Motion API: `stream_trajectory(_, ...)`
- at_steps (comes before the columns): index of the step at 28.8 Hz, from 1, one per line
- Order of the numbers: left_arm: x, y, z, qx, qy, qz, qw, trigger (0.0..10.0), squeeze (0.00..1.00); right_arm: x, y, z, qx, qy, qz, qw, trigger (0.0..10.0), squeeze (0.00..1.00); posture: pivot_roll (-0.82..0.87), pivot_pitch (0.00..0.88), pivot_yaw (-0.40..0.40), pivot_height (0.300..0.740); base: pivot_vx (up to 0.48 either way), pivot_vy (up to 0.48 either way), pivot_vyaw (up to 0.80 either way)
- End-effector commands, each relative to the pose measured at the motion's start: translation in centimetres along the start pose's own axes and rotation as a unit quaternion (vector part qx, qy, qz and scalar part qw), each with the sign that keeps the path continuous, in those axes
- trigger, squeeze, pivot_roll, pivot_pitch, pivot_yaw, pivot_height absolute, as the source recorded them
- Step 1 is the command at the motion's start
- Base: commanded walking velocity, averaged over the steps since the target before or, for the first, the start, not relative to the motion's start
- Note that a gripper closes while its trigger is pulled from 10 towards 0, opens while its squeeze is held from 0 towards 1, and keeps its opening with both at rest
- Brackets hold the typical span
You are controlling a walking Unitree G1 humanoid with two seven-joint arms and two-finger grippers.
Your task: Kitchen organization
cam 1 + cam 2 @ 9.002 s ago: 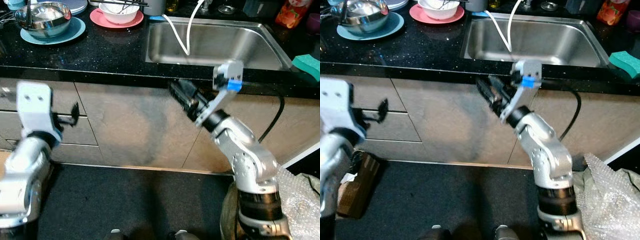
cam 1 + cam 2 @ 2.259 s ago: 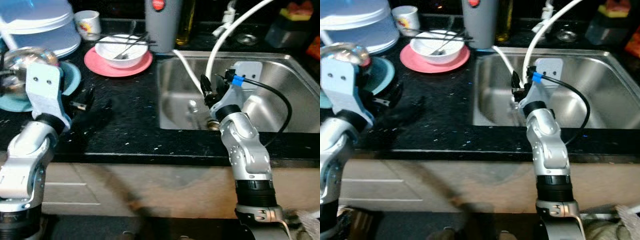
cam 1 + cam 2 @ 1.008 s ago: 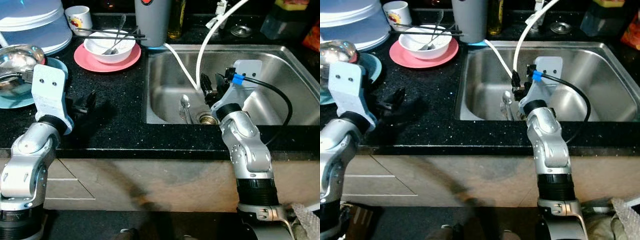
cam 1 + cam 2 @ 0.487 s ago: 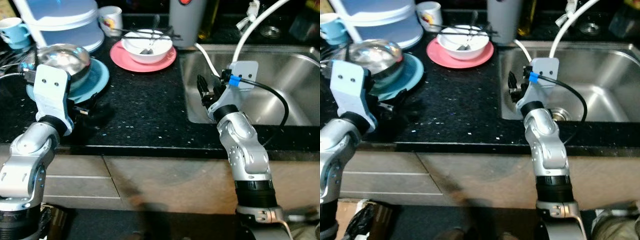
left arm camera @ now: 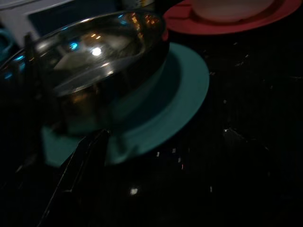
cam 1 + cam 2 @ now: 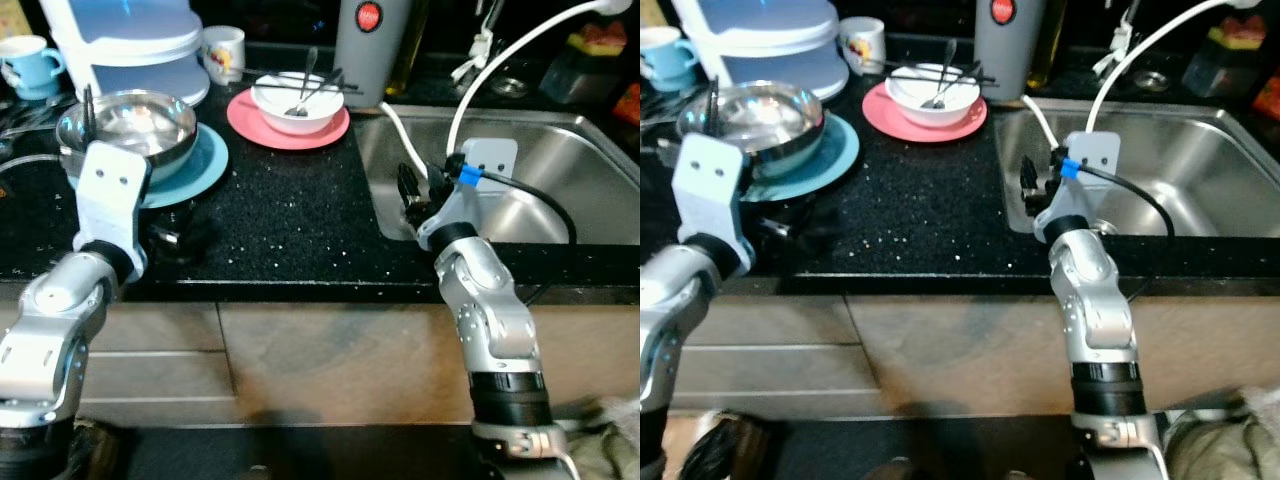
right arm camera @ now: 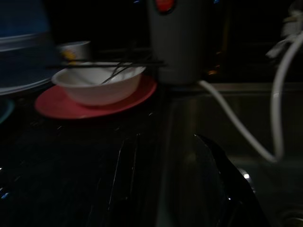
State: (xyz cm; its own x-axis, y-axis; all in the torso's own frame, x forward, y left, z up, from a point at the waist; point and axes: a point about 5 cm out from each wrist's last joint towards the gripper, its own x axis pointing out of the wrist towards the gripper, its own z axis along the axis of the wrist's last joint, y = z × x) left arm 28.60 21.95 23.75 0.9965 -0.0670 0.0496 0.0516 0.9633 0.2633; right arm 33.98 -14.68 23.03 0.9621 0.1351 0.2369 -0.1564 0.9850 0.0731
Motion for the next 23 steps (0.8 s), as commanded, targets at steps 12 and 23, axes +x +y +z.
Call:
stream_trajectory(12,-0.1,0.0,0.0,-0.009,0.002,0.004,1.000,10.0,0.00,-0.2,-0.2,-0.2,0.002,0.005,-0.004,1.000,10.0,0.00,0.07,0.108,-0.005,0.740,0.000,0.000,0.00)
stream_trajectory(23,0.1,0.9,0.1,-0.005,-0.003,0.042,0.999,10.0,0.00,0.2,0.1,0.1,0.018,0.003,0.008,1.000,10.0,0.00,0.08,0.111,-0.009,0.740,0.000,0.000,0.00)
